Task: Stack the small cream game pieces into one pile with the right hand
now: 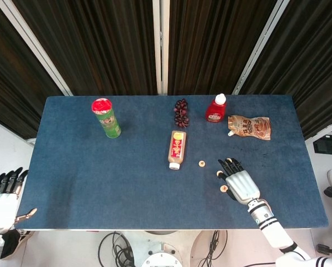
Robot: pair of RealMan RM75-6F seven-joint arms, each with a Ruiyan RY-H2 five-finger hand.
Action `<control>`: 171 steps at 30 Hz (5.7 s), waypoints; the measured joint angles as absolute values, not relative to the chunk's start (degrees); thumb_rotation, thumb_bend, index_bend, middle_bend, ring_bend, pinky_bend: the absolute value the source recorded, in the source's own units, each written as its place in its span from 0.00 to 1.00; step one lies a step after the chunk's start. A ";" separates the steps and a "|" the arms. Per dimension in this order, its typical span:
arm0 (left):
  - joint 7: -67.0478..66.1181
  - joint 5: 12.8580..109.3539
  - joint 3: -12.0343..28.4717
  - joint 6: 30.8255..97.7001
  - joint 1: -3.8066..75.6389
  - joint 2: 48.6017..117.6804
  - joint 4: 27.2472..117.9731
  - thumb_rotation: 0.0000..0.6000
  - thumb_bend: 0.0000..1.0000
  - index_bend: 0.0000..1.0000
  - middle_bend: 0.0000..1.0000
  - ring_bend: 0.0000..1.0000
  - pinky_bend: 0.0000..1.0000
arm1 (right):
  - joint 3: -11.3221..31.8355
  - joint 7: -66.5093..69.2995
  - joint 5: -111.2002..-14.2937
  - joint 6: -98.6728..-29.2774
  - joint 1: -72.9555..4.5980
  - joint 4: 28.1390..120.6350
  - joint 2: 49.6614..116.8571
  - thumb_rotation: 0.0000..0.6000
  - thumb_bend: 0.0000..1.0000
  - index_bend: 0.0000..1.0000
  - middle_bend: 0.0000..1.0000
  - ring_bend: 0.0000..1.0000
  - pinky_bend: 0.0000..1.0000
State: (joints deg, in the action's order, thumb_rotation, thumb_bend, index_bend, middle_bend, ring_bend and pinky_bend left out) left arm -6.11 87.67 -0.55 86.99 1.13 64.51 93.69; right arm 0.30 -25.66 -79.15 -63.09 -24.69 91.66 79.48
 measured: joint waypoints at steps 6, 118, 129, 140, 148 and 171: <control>-6.13 87.93 -0.56 87.12 1.13 64.29 93.84 1.00 0.09 0.00 0.00 0.00 0.00 | 3.29 -25.44 -78.70 -64.16 -25.66 93.98 77.49 1.00 0.24 0.33 0.00 0.00 0.00; -8.73 87.66 -1.07 85.00 2.28 63.92 95.31 1.00 0.09 0.00 0.00 0.00 0.00 | -3.07 -29.31 -78.04 -62.65 -26.78 88.97 79.98 1.00 0.28 0.53 0.03 0.00 0.00; -8.27 88.10 -1.18 85.53 2.04 64.22 94.72 1.00 0.09 0.00 0.00 0.00 0.00 | -2.50 -30.37 -78.22 -62.19 -26.61 88.47 80.80 1.00 0.28 0.52 0.03 0.00 0.00; -7.99 88.02 -1.18 85.36 2.08 64.15 94.56 1.00 0.09 0.00 0.00 0.00 0.00 | -2.26 -30.86 -78.49 -61.63 -26.48 88.28 81.39 1.00 0.28 0.51 0.03 0.00 0.00; -7.75 88.01 -1.21 85.36 2.01 64.17 94.38 1.00 0.09 0.00 0.00 0.00 0.00 | -1.93 -32.20 -77.58 -61.13 -26.46 88.96 81.21 1.00 0.27 0.47 0.02 0.00 0.00; -7.32 88.44 -1.28 85.73 1.89 63.96 94.57 1.00 0.09 0.00 0.00 0.00 0.00 | -0.89 -31.31 -77.82 -63.26 -25.72 92.81 78.02 1.00 0.26 0.37 0.01 0.00 0.00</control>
State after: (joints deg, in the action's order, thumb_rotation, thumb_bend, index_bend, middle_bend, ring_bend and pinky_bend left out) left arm -7.32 88.44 -1.28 85.73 1.89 63.96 94.57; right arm -0.89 -31.31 -77.82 -63.26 -25.72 92.81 78.02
